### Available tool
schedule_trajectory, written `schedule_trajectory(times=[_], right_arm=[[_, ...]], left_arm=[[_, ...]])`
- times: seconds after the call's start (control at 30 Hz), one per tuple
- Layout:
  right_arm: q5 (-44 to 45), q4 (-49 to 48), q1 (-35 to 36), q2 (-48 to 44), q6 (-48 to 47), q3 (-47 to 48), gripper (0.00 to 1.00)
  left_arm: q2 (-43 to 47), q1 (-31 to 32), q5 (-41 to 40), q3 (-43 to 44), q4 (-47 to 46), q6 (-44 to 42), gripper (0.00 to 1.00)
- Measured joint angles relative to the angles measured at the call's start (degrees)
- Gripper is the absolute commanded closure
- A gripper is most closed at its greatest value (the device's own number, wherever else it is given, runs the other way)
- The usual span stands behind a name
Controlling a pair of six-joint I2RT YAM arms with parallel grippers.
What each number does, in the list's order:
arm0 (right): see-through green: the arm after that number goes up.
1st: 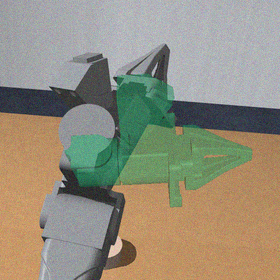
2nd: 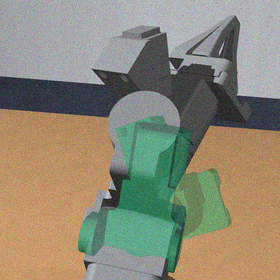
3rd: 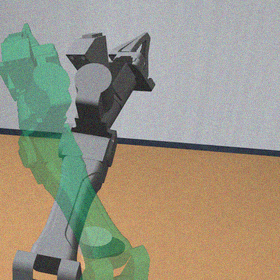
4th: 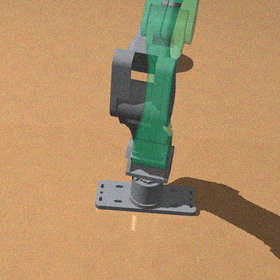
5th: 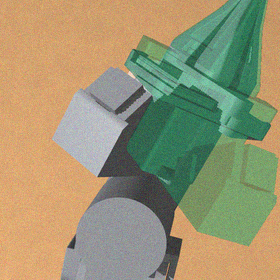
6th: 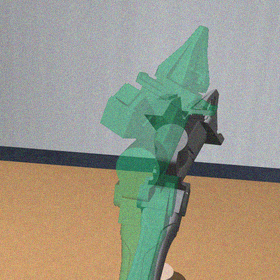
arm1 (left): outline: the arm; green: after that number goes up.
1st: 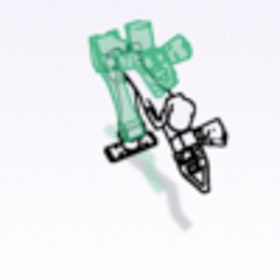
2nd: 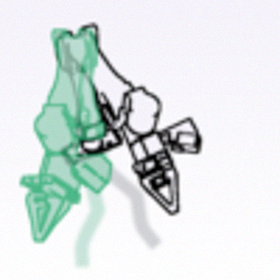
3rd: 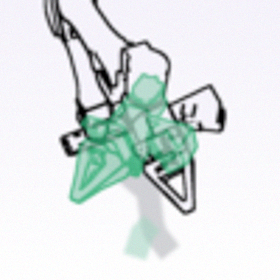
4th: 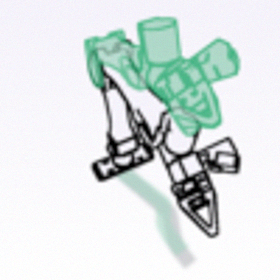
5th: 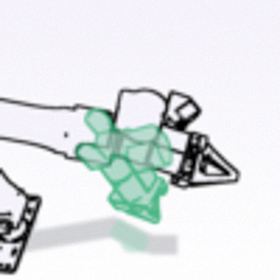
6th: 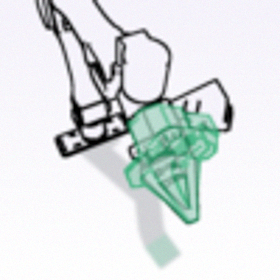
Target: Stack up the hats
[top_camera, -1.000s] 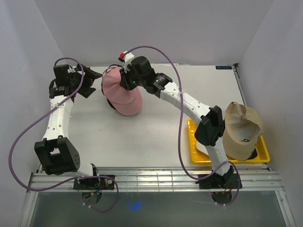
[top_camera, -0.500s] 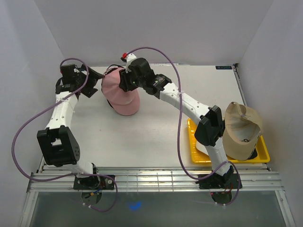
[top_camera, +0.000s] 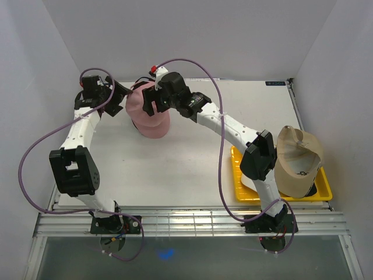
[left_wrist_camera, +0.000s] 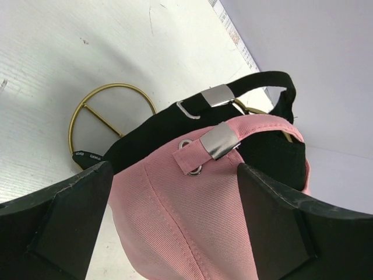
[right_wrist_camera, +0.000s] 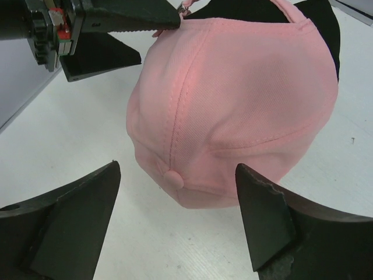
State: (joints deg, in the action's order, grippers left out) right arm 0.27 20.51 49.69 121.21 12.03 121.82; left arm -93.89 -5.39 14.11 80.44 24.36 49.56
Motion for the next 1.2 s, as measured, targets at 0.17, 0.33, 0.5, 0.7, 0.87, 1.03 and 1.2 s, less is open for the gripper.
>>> schedule_trajectory(times=[0.17, 0.33, 0.5, 0.7, 0.87, 1.03, 1.2], right_arm=[[0.5, -0.5, -0.4, -1.1, -1.0, -0.9, 0.05], [-1.9, -4.7, -3.3, -3.0, -0.1, -1.3, 0.02], [-7.0, -12.2, -9.5, -3.5, 4.5, -3.2, 0.03], [-12.5, -22.0, -15.2, 1.7, 9.6, -3.2, 0.08], [-15.2, -27.1, -15.6, 9.1, 15.7, -1.4, 0.08], [-16.6, -29.6, -16.1, 14.6, 21.9, -1.1, 0.08], [-17.4, -31.4, -17.1, 16.1, 25.7, -1.1, 0.08]], left_arm=[[-1.9, 0.0, -0.3, 1.1, -0.1, -0.2, 0.02], [-2.8, 0.0, -0.3, 1.1, -0.1, -0.4, 0.02], [-3.2, 0.0, -0.1, 1.1, -0.4, -0.9, 0.02], [-3.7, 0.0, 0.6, 1.1, -0.9, -1.1, 0.02], [-4.1, 0.0, 1.5, 1.1, -2.2, -1.3, 0.02], [-3.3, 0.0, 1.5, 0.5, -3.7, -2.3, 0.02], [0.0, 0.0, 0.4, -0.8, -6.1, -2.3, 0.02]])
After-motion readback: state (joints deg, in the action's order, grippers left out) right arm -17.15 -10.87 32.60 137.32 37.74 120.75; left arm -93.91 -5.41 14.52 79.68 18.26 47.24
